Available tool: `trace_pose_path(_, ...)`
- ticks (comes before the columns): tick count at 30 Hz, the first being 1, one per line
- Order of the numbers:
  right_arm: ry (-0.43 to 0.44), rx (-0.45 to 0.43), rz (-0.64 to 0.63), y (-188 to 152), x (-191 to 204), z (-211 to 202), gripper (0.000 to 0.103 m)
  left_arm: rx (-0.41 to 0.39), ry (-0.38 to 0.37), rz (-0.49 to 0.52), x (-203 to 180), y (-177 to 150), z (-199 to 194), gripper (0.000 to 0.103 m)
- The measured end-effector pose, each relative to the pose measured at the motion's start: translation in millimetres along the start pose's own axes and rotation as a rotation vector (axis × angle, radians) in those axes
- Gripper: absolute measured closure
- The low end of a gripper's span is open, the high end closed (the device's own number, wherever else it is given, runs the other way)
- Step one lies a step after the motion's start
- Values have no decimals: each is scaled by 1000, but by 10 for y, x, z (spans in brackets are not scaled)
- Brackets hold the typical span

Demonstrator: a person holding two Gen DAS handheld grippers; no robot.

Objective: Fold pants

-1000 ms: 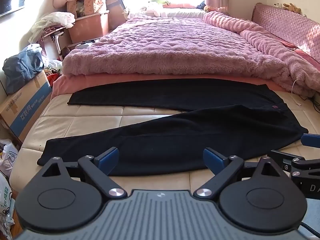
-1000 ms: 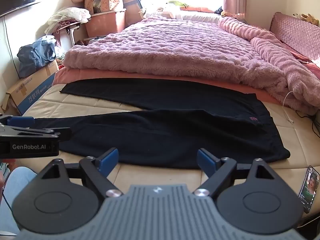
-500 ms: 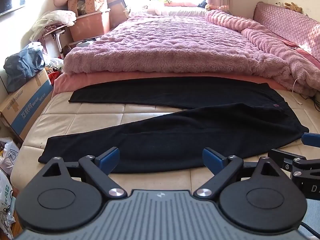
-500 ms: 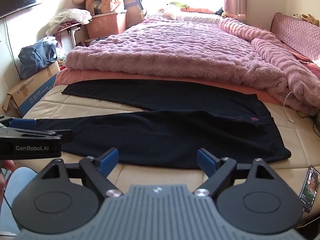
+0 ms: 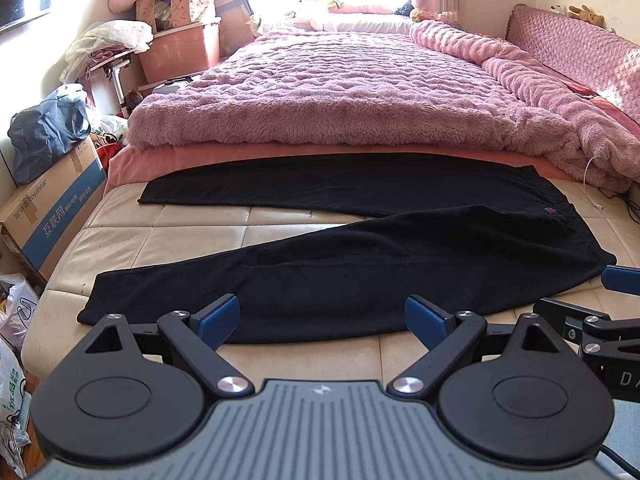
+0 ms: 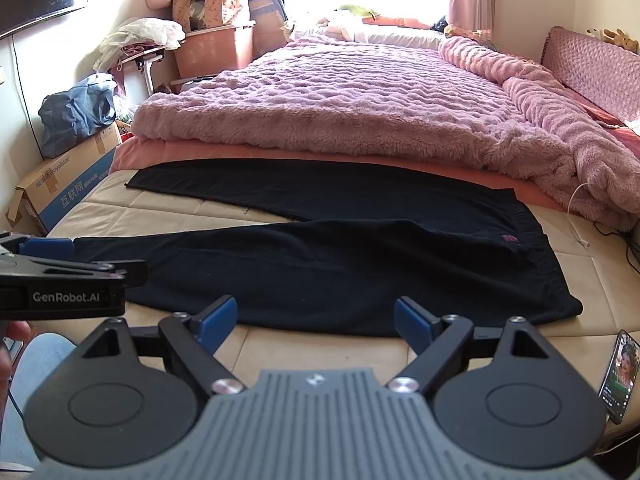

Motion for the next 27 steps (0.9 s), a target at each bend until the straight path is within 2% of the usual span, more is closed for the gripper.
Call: trace_pose_path(27, 1, -4, -3, 0, -27, -15, 21, -1, 0, -1, -2, -1, -2, 0)
Point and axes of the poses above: each gripper's, at about its wrist camera, not at the fingertips, and z roughly the way its jaws point, x to its left, y to its top, the point moved 7 cm from there along z, roughly the way its jaws point, and after that the axes turned 11 degrees about x, right-handed, at the moved point
